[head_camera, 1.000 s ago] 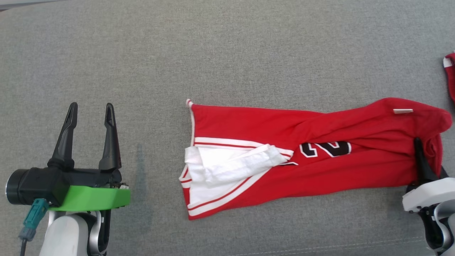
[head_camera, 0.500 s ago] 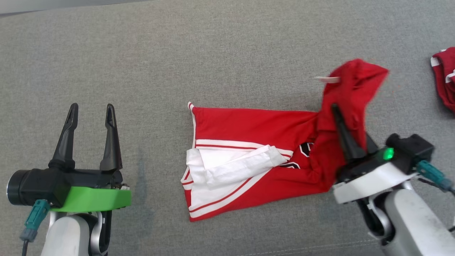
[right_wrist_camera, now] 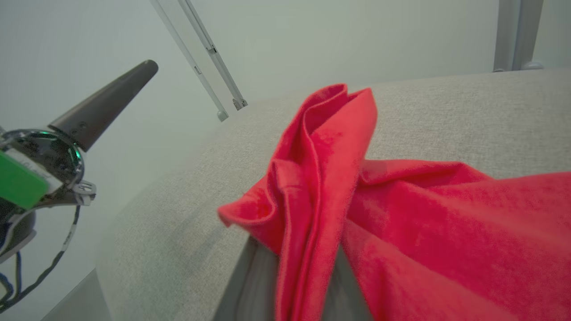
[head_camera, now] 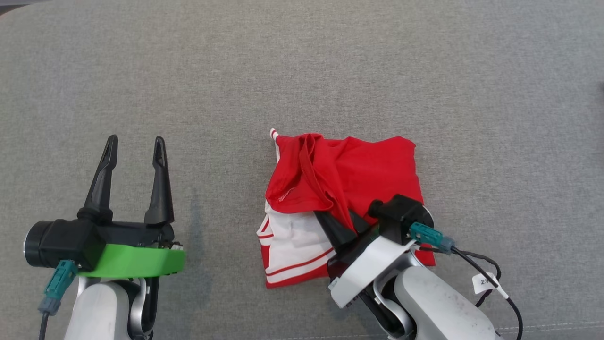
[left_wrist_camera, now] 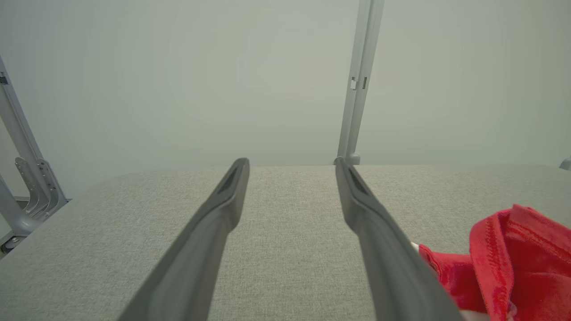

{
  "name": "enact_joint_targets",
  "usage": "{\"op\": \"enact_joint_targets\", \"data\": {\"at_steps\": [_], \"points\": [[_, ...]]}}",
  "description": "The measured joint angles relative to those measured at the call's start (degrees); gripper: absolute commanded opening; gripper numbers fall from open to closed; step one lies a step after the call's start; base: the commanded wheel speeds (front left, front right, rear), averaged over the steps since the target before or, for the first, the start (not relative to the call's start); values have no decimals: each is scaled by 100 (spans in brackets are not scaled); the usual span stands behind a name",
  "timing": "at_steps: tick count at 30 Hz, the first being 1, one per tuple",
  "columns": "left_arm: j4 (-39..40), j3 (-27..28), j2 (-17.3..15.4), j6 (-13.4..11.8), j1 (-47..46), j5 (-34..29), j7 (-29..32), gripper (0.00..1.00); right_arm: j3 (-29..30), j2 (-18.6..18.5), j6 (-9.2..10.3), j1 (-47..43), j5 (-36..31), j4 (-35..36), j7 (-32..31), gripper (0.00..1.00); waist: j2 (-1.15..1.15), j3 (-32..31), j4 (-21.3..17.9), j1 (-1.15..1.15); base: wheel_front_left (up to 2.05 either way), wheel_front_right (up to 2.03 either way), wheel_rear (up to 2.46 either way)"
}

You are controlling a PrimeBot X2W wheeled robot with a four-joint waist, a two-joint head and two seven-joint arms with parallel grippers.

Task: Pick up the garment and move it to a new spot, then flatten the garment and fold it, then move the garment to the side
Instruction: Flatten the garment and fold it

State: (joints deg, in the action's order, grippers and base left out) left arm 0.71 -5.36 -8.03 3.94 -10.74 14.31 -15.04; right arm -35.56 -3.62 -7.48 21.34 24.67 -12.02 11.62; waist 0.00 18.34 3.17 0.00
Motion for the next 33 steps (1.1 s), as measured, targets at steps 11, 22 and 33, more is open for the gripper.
{"op": "enact_joint_targets", "data": {"at_steps": [11,22,33], "points": [[-68,8,116,70,-65,-45,0,100,-689,63,0,279,357,-583,189,100,0,129,187,0,0,0,0],[-127,101,153,110,-28,-126,0,100,-427,73,-1,261,-80,203,332,100,0,-51,70,0,0,0,0],[-141,261,134,49,193,-162,0,100,1794,-211,-1,-683,-911,1268,343,100,0,-349,-135,0,0,0,0]]}}
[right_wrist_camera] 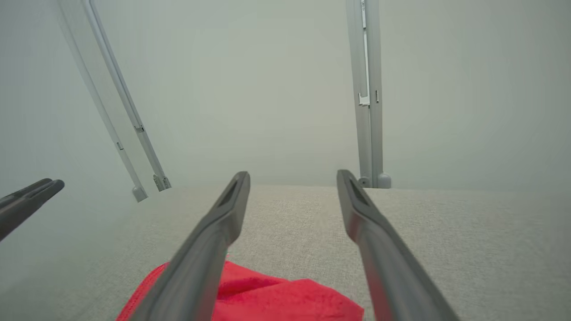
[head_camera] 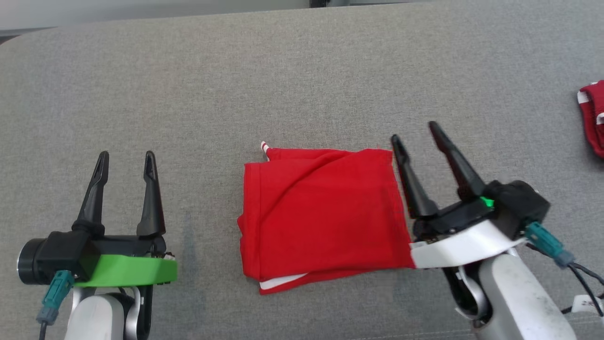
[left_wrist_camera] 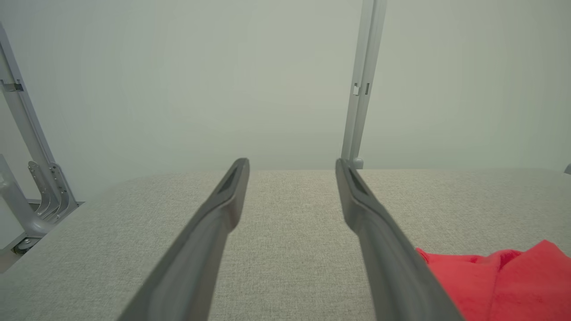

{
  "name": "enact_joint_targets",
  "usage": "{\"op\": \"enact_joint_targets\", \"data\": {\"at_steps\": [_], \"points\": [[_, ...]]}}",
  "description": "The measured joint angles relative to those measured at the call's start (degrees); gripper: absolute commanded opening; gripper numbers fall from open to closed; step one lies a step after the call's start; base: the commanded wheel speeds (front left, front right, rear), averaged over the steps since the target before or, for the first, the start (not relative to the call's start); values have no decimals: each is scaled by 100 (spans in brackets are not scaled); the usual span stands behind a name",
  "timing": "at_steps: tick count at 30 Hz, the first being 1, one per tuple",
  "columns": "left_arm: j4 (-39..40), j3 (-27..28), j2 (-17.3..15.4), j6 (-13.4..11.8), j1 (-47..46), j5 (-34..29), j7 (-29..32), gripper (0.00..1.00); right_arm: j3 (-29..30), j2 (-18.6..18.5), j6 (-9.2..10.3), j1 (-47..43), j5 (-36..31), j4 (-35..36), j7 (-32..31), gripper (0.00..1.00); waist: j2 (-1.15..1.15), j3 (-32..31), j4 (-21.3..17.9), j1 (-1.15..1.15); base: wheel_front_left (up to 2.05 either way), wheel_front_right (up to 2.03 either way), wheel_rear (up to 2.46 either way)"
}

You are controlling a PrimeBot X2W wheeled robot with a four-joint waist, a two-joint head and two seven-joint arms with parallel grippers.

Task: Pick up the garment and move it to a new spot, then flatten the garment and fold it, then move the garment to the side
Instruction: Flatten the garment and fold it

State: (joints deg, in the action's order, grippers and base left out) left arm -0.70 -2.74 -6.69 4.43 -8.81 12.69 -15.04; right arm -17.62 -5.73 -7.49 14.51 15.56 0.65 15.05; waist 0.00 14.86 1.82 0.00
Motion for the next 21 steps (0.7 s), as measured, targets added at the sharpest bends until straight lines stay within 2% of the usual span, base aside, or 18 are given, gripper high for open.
{"op": "enact_joint_targets", "data": {"at_steps": [5,8,21], "points": [[63,67,-12,-90,165,-40,0,100,914,-270,0,-436,-132,73,-9,100,0,-153,-69,0,0,0,0],[81,98,-52,-92,264,-37,0,100,1236,-432,0,-672,-159,24,-64,100,0,-254,-95,0,0,0,0],[141,103,-303,-83,619,27,127,100,1317,-602,0,-965,3,-158,-189,100,0,-686,-84,0,0,0,0]]}}
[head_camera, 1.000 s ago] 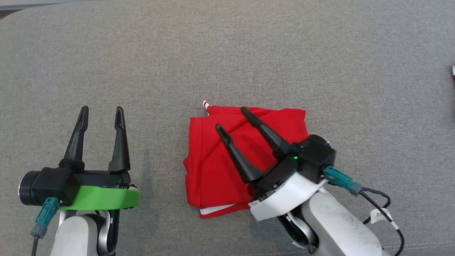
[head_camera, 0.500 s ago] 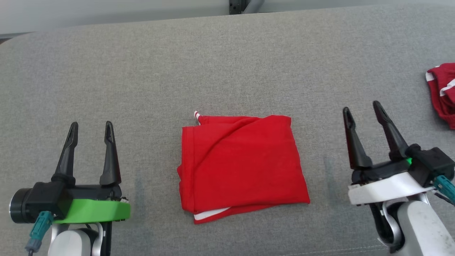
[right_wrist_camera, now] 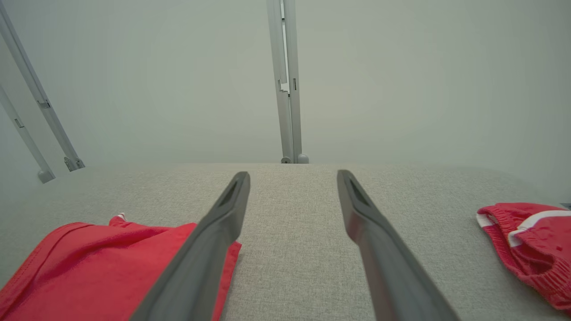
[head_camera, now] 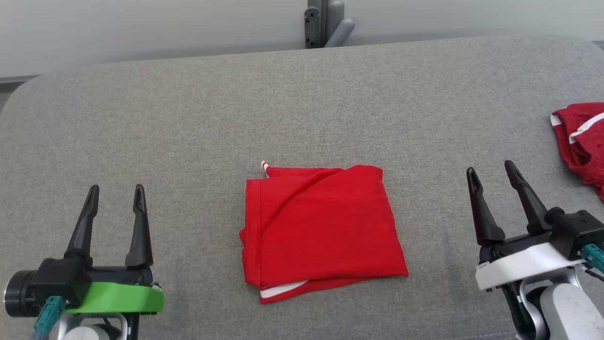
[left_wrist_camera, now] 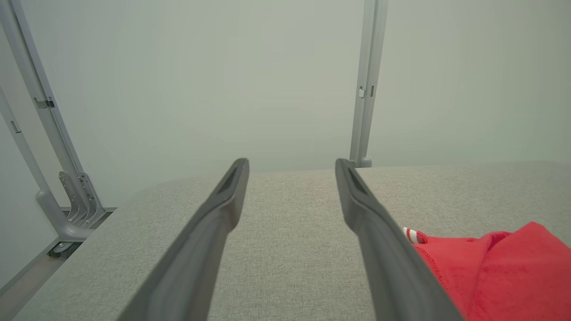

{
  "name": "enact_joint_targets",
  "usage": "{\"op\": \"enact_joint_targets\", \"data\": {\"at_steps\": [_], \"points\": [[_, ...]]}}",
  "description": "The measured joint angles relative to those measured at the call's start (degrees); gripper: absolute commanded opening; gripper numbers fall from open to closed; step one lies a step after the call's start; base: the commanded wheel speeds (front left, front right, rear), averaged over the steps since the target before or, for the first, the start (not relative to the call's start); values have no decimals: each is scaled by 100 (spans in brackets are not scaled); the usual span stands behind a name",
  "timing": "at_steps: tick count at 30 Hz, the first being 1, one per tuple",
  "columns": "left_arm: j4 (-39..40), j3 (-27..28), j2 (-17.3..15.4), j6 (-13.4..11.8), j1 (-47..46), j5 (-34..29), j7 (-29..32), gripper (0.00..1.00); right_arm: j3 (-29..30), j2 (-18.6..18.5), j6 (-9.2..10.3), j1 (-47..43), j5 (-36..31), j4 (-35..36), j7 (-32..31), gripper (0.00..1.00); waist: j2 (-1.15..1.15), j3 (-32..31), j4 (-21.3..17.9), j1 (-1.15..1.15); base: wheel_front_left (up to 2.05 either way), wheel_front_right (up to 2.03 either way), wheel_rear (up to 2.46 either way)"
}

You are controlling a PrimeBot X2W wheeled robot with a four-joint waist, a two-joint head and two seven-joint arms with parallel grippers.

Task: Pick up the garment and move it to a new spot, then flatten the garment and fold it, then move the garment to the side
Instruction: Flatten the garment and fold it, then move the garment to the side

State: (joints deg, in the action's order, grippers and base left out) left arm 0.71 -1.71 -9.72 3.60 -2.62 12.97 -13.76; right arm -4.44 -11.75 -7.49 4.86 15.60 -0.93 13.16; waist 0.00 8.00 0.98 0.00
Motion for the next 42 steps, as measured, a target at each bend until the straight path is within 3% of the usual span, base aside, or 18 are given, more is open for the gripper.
{"op": "enact_joint_targets", "data": {"at_steps": [23,42], "points": [[356,-151,-124,-152,907,-11,493,100,71,-114,0,-767,156,-80,-308,100,0,-792,-25,0,0,0,0],[435,-167,-187,-267,939,42,588,100,179,-55,0,-871,118,48,-458,100,0,-845,-21,0,0,0,0]]}}
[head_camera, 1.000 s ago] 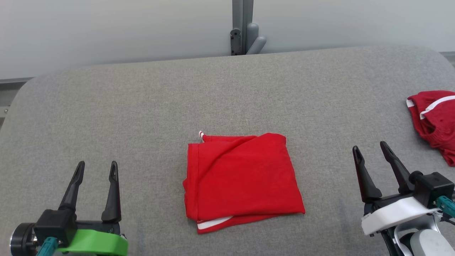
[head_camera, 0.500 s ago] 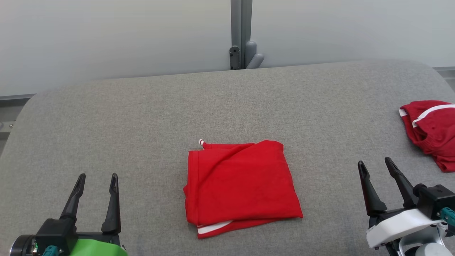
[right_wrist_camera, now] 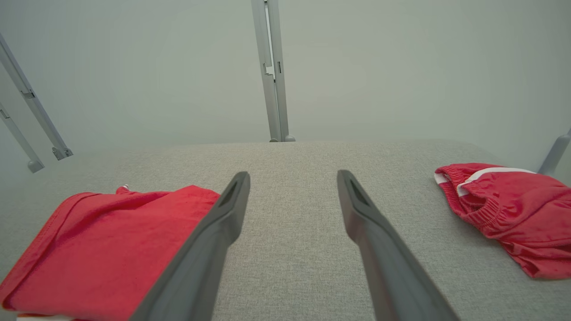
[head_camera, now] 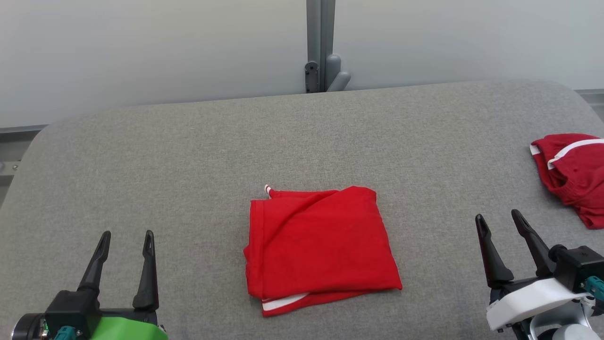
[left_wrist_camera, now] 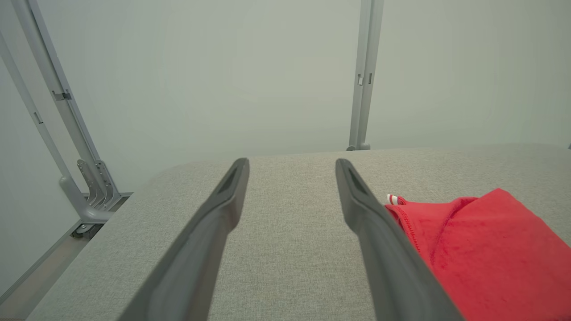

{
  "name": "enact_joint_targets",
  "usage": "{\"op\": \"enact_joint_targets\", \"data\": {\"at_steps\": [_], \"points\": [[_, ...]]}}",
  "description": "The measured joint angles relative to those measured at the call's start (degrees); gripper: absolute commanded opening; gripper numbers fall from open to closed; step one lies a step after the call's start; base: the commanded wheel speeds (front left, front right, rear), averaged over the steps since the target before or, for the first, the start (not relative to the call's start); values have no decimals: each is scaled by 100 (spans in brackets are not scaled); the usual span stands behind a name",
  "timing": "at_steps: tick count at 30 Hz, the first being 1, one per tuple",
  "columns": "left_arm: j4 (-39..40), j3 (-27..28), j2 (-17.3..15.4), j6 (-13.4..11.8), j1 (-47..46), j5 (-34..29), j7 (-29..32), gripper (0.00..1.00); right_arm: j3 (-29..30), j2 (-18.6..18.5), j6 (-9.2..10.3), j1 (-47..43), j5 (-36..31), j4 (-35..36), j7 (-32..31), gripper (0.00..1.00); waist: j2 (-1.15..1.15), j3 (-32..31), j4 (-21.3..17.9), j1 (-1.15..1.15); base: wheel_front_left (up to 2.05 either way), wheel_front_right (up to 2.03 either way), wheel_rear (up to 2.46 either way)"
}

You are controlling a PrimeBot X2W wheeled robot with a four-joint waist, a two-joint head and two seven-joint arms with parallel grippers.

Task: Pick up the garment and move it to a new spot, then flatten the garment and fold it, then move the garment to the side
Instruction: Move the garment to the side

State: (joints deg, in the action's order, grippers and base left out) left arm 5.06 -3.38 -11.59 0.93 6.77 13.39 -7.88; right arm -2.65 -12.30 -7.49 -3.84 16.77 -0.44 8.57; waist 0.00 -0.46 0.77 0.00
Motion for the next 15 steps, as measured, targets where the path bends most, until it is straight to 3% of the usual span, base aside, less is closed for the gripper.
{"op": "enact_joint_targets", "data": {"at_steps": [15], "points": [[-25,-51,-31,-43,-19,36,-29,100,18,-60,0,0,36,-86,36,100,0,30,92,0,0,0,0]]}}
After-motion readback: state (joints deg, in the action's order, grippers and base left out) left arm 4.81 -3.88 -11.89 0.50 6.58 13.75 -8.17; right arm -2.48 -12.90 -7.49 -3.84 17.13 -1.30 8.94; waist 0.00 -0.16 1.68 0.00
